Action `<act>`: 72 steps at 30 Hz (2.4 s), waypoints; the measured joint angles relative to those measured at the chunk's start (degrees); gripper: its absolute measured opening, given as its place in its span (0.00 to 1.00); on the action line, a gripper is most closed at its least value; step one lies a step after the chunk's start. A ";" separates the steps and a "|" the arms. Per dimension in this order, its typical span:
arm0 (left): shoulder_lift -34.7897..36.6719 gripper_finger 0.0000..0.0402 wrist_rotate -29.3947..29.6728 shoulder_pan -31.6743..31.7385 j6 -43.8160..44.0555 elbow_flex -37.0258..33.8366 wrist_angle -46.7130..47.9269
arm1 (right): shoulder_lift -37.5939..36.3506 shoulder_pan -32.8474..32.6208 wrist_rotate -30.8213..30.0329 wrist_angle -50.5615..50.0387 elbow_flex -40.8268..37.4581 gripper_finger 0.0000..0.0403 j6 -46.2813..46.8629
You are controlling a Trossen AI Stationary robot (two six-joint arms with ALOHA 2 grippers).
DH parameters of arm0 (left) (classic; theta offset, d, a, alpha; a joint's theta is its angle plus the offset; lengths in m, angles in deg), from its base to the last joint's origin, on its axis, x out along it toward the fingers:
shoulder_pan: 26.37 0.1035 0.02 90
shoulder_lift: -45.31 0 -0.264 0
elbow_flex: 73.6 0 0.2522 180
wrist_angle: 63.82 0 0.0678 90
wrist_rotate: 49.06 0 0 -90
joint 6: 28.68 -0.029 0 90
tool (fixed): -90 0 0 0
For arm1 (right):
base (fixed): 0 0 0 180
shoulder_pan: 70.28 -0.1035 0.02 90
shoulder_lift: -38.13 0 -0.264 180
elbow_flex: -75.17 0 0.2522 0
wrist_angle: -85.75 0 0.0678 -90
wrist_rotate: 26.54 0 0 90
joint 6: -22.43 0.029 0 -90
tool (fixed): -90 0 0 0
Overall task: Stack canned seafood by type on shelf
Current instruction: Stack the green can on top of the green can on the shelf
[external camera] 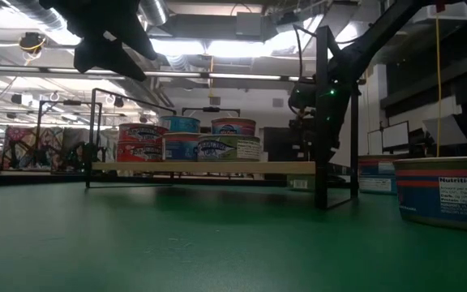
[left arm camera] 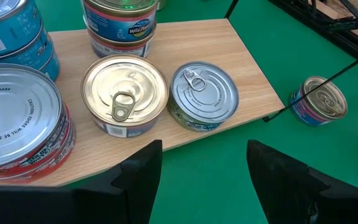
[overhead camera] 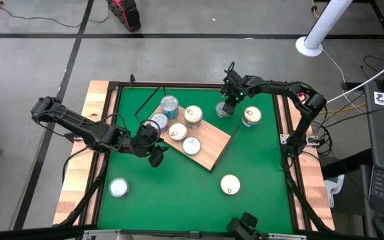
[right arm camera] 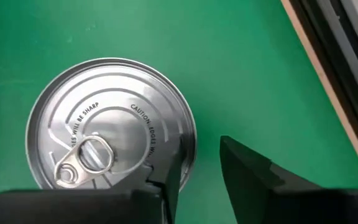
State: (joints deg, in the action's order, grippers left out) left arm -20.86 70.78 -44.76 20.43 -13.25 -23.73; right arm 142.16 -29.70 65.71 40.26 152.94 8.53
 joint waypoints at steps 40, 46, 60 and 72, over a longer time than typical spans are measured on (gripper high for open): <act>0.00 0.57 0.00 0.00 -0.27 -0.02 0.00 | -0.01 -0.03 10.88 -5.33 0.07 0.02 1.86; 0.00 0.57 -0.02 -0.02 -0.27 0.00 0.00 | -0.01 -0.04 10.97 -5.33 0.07 0.01 1.86; 0.00 0.57 -0.01 -0.02 -1.59 -0.01 0.00 | 0.12 -0.04 10.95 -6.66 2.32 0.00 2.18; 0.00 0.57 0.00 -0.02 -1.61 -0.02 0.02 | 0.49 -0.06 10.36 -7.91 5.46 0.00 2.28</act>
State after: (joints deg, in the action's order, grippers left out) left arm -20.86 70.78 -44.79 18.83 -13.27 -23.71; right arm 142.65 -29.76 76.07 32.35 158.39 10.81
